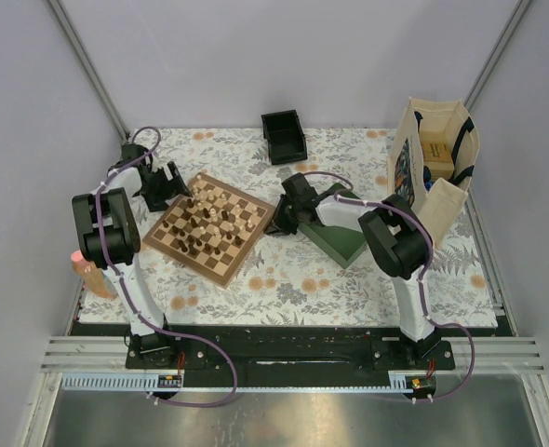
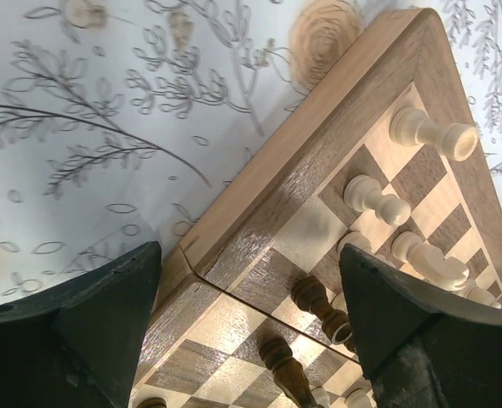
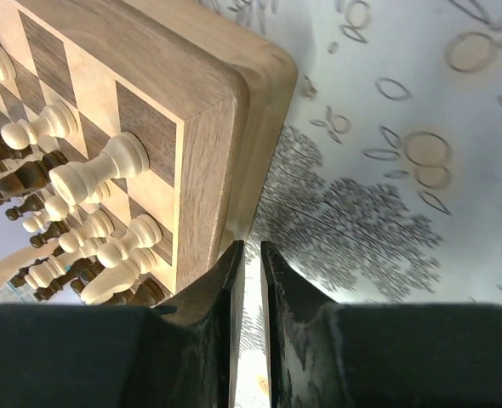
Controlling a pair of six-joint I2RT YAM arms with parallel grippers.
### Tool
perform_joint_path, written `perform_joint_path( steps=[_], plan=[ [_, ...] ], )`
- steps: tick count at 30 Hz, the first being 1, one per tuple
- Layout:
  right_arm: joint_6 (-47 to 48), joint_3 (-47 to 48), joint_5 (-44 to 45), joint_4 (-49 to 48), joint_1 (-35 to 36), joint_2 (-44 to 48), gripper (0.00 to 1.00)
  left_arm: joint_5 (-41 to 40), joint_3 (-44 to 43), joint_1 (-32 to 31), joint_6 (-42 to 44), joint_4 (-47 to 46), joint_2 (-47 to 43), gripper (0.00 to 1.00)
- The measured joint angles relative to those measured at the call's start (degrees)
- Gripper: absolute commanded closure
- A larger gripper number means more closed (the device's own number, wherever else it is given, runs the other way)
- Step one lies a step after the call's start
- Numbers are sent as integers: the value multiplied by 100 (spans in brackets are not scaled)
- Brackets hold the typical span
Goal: Set up the chess pieces on the board
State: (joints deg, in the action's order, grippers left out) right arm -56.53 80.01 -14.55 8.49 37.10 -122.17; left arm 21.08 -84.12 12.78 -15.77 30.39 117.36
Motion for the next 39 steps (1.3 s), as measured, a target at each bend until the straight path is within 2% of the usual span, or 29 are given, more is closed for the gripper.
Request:
perform_joint_path(
  steps=[20,35,36,37,39],
  plan=[
    [761,-1528,356,61,-413,1222,77,232,393,-730,-339,-321,-208,12],
    [1615,-1283,337,671,-446,1790,71,199,625,-763,-420,-234,-404,9],
    [1648,-1257,337,688,-448,1827,70,190,625,-761,-422,-225,-407,9],
    [1687,-1231,337,726,-448,1871,69,184,625,-761,-422,-212,-411,1],
    [1753,-1202,334,791,-448,1958,66,188,625,-737,-433,-173,-428,1]
  ],
)
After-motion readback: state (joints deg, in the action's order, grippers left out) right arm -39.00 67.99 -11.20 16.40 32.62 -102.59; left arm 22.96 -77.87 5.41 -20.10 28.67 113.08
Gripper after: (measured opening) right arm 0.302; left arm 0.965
